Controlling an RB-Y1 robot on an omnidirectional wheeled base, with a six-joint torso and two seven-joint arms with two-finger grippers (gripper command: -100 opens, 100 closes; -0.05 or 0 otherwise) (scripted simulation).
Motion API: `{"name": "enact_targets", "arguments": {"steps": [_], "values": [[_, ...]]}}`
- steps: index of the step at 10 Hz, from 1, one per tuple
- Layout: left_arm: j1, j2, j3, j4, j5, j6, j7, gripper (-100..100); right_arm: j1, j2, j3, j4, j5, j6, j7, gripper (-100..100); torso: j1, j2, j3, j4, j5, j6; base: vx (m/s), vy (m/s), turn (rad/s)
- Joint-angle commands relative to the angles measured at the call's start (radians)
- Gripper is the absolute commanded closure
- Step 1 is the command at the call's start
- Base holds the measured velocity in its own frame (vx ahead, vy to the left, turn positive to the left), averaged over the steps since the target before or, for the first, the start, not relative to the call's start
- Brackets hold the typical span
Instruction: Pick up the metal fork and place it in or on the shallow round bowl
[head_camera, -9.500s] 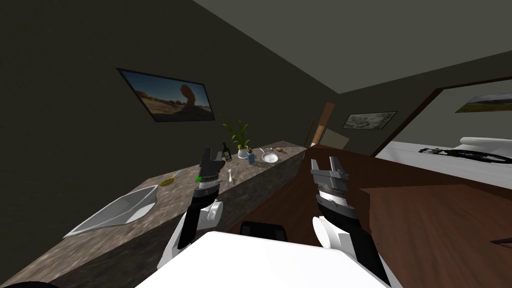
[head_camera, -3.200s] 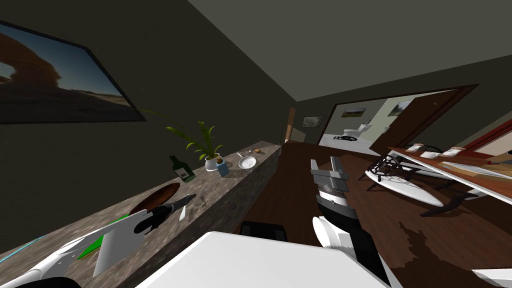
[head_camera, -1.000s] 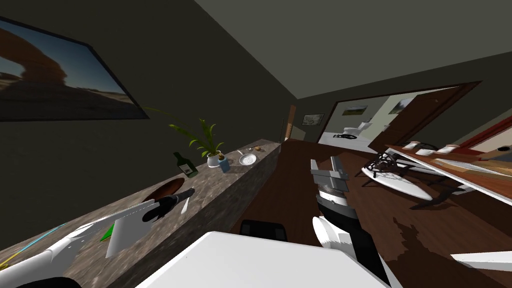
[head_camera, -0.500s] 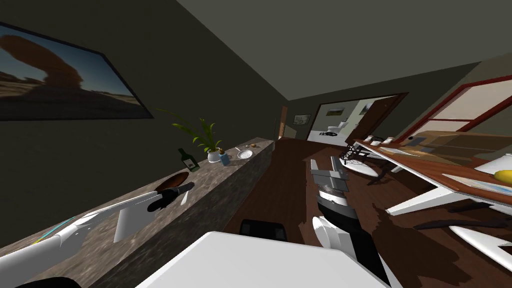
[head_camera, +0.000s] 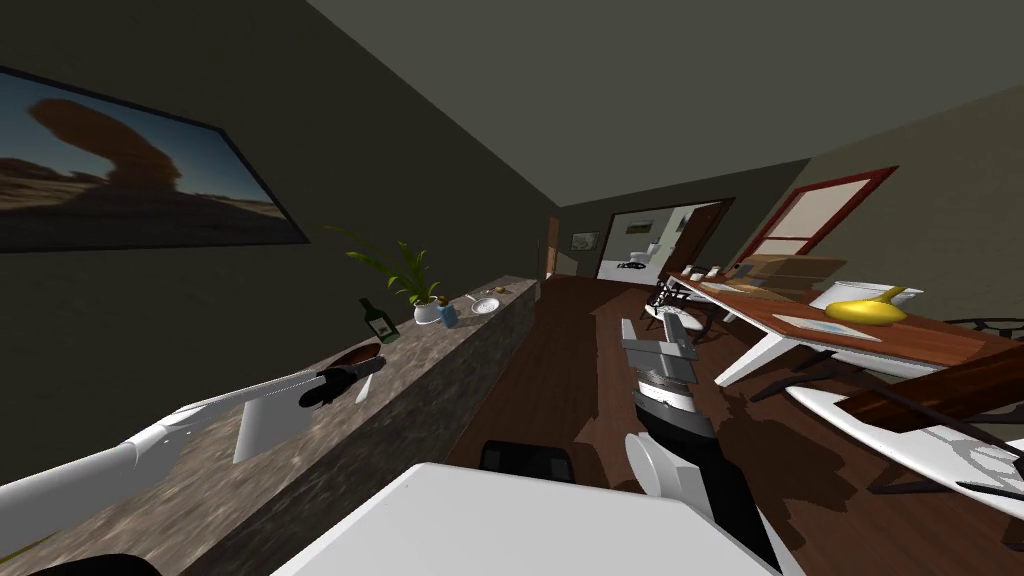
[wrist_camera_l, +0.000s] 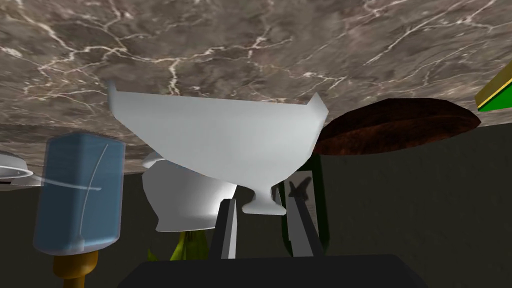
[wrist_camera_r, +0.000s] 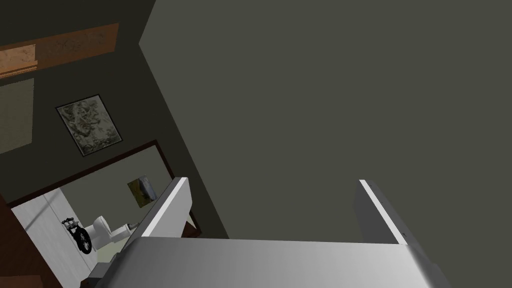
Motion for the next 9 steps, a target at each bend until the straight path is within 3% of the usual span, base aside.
{"name": "enact_targets", "arguments": {"steps": [1,9], "values": [[0.012,0.018,0.001,0.012,0.029,-0.006,0.012,100,0.0,0.0,0.0,0.0,0.0,0.0,0.0,0,0.0,0.0,0.0,0.0,0.0,0.0,-0.063,0.119,-0.071],[0.075,0.09,-0.025,0.115,0.199,-0.075,0.059,100,0.0,0.0,0.0,0.0,0.0,0.0,0.0,0,0.007,-0.013,-0.008,-0.003,0.003,0.0,0.023,0.147,-0.098]]}}
